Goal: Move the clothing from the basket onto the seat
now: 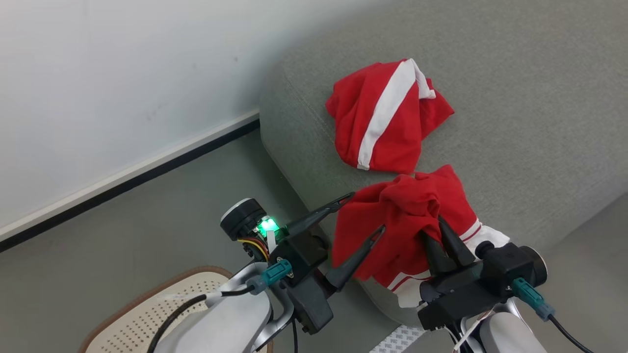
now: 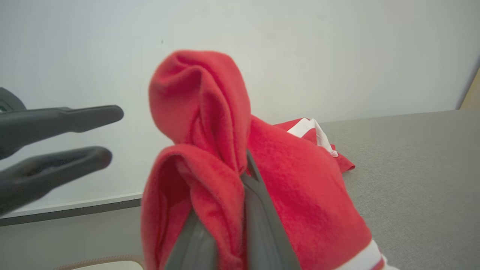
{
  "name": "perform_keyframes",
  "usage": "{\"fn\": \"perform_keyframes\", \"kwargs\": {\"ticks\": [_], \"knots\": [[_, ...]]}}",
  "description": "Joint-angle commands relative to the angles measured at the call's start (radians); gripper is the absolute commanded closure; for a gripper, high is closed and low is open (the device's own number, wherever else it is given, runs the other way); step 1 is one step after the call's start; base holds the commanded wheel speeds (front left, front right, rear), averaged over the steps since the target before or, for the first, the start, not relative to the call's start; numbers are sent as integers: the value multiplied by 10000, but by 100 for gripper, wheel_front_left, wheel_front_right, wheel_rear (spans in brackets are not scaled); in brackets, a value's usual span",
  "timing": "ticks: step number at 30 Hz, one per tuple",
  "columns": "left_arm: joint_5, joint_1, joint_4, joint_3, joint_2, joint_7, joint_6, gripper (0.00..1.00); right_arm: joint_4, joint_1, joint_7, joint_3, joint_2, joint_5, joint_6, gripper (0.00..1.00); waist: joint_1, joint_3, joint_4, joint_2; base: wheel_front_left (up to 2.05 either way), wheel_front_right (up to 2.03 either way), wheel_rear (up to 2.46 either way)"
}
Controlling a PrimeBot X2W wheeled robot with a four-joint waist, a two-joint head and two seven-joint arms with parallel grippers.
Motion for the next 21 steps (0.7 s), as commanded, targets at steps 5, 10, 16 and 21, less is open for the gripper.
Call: {"fn": "perform_keyframes", "kwargs": {"ticks": [5, 10, 16, 21], "knots": [[-128, -400, 502, -312, -222, -305, -179, 0, -292, 368, -12, -398, 120, -215, 1, 100, -1, 278, -272, -1, 0, 0, 0], [-198, -638, 839, -459, -354, -455, -247, 0, -410, 561, -12, -572, 154, -319, 1, 100, -1, 365, -285, -1, 0, 0, 0], [-201, -855, 965, -567, -349, -481, -276, 0, -625, 267, -13, -954, 276, -128, -1, 100, -1, 765, -296, -1, 0, 0, 0], [-44, -1115, 937, -609, -207, -198, -211, 0, -944, -405, -12, -1750, 332, 316, 1, 100, -1, 1544, -278, -1, 0, 0, 0]]}}
